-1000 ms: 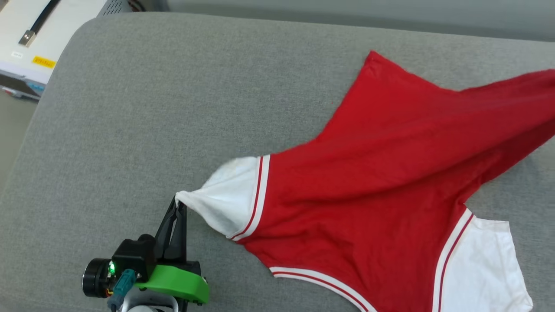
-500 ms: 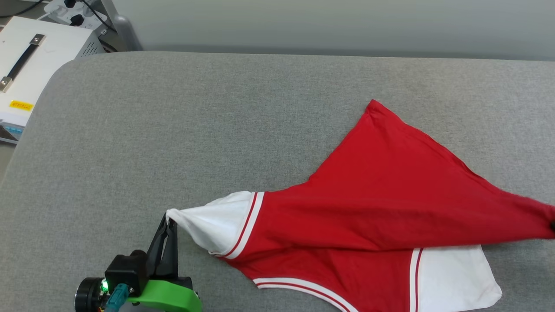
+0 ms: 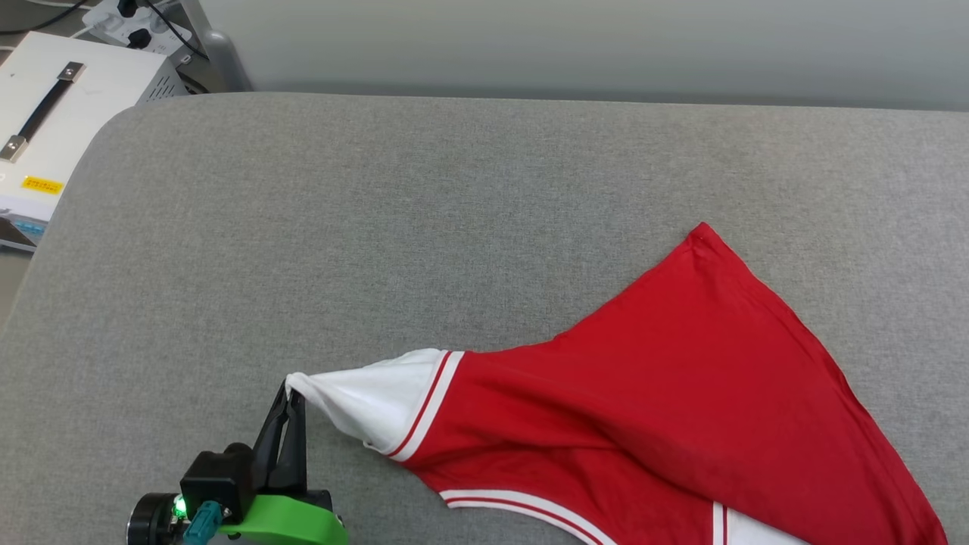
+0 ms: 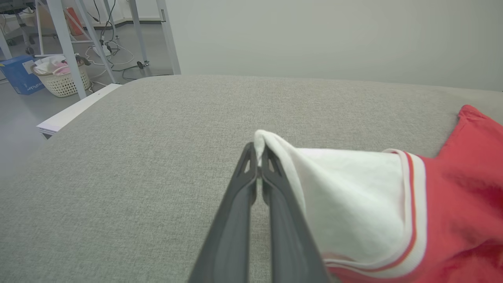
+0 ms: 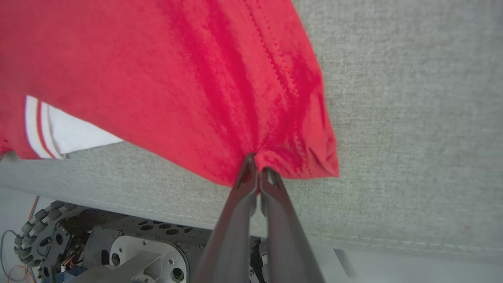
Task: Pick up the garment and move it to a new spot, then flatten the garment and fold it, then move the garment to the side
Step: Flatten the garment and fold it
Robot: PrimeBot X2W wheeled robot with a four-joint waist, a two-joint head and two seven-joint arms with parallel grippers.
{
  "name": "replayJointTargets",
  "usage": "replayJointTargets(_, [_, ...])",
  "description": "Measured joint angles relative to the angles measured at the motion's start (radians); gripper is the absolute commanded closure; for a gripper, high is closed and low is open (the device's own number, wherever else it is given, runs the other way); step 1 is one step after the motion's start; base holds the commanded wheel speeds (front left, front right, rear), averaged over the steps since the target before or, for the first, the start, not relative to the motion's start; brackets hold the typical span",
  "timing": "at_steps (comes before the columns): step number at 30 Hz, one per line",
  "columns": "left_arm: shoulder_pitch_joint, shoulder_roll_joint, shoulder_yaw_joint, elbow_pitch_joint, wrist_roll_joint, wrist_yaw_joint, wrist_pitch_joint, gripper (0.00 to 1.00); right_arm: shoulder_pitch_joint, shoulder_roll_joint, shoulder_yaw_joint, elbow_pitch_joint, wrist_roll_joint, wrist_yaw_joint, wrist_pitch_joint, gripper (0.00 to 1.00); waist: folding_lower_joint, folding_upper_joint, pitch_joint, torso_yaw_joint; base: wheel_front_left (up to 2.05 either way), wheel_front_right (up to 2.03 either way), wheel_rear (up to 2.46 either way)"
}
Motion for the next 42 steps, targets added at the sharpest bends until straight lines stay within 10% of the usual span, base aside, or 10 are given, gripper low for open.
replayJointTargets(1, [0.002, 0.000, 0.001, 0.000, 0.000, 0.000, 0.000, 1.00, 0.000, 0.012, -0.011, -0.003, -0.009, 0.000, -0.001, 1.00, 0.0000, 0.0000, 0.001, -0.001, 0.00, 0.00, 0.00])
replayJointTargets(2, [0.003, 0.000, 0.001, 0.000, 0.000, 0.000, 0.000, 1.00, 0.000, 0.023, -0.020, -0.006, -0.011, 0.000, -0.004, 0.64, 0.0000, 0.0000, 0.002, -0.002, 0.00, 0.00, 0.00])
replayJointTargets(3, [0.004, 0.000, 0.002, 0.000, 0.000, 0.000, 0.000, 1.00, -0.003, 0.036, -0.034, -0.012, -0.011, 0.000, -0.007, 0.00, 0.0000, 0.0000, 0.002, -0.004, 0.00, 0.00, 0.00])
replayJointTargets(20, [-0.002, -0.002, -0.013, -0.010, 0.007, -0.001, 0.000, 1.00, -0.342, -0.083, -0.112, -0.259, -0.158, 0.000, -0.001, 0.00, 0.0000, 0.0001, 0.024, 0.021, 0.00, 0.00, 0.00])
replayJointTargets(34, [-0.084, -0.007, -0.059, -0.037, 0.010, -0.009, 0.000, 1.00, -0.918, -0.182, 0.402, -0.006, -0.132, 0.000, 0.366, 0.00, 0.0001, 0.0000, 0.122, 0.086, 0.00, 0.00, 0.00])
replayJointTargets(42, [-0.144, -0.012, -0.104, -0.058, 0.008, -0.008, 0.000, 1.00, -1.189, -0.123, 0.648, 0.257, -0.122, 0.000, 0.355, 0.00, 0.0002, 0.0000, 0.214, 0.146, 0.00, 0.00, 0.00])
